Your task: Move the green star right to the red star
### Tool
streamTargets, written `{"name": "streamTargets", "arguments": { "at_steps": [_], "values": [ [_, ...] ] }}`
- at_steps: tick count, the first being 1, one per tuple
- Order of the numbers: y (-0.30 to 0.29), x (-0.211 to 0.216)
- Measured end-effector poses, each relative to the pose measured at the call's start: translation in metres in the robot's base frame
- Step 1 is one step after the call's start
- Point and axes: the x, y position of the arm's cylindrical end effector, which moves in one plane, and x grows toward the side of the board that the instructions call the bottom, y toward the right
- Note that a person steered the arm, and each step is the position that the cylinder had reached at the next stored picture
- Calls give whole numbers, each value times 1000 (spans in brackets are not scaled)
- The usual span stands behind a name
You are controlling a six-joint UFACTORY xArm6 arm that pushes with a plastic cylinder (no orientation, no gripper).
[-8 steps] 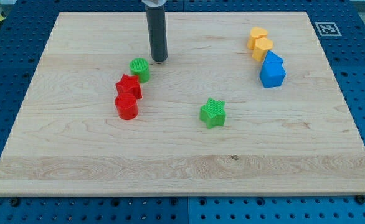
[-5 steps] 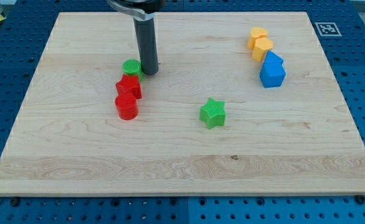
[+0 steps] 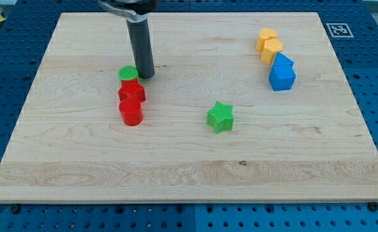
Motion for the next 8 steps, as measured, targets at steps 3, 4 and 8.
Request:
{"name": "streamTargets", "arguments": {
  "at_steps": [3, 4, 8],
  "values": [
    [72, -9],
    [81, -9],
    [82, 0]
  ]
}}
